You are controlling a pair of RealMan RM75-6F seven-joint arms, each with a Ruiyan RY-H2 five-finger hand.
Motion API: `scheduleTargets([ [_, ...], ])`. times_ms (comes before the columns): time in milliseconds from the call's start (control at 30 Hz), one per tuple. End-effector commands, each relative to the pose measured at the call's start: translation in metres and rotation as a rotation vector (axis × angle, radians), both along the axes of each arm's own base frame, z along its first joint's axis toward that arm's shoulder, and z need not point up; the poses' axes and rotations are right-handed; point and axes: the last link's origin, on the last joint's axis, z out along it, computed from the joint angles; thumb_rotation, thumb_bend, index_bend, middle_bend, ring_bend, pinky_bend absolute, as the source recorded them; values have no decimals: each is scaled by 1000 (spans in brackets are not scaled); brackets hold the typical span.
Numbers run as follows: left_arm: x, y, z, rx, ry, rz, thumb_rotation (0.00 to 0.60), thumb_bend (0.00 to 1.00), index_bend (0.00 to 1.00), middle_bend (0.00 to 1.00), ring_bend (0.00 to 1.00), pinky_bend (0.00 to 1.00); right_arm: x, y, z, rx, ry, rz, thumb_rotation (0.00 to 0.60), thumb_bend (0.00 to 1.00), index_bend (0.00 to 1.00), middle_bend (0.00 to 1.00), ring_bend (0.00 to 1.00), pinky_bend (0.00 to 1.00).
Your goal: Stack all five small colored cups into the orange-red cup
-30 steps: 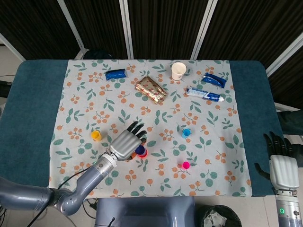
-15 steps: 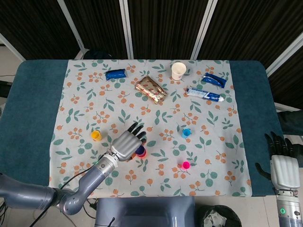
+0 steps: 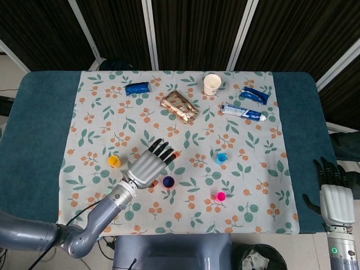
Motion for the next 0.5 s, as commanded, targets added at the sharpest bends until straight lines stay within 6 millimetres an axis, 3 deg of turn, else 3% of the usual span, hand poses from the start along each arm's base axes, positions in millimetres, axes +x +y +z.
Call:
scheduleTargets([
  [33,-11,4,30,65,-12,23,600,161,207,136,0,31,0,0,-1,0,1,0,600,311,43,57,67,44],
  [267,-70,9,73,113,42,159,600,169,253,141,0,31,3,1,-3,3,3,0,600,310,43,57,66,45],
  [500,-120,16,84,107,48,242,600,182,270,143,0,30,6,2,-8,14,14,6,600,310,43,57,67,45],
])
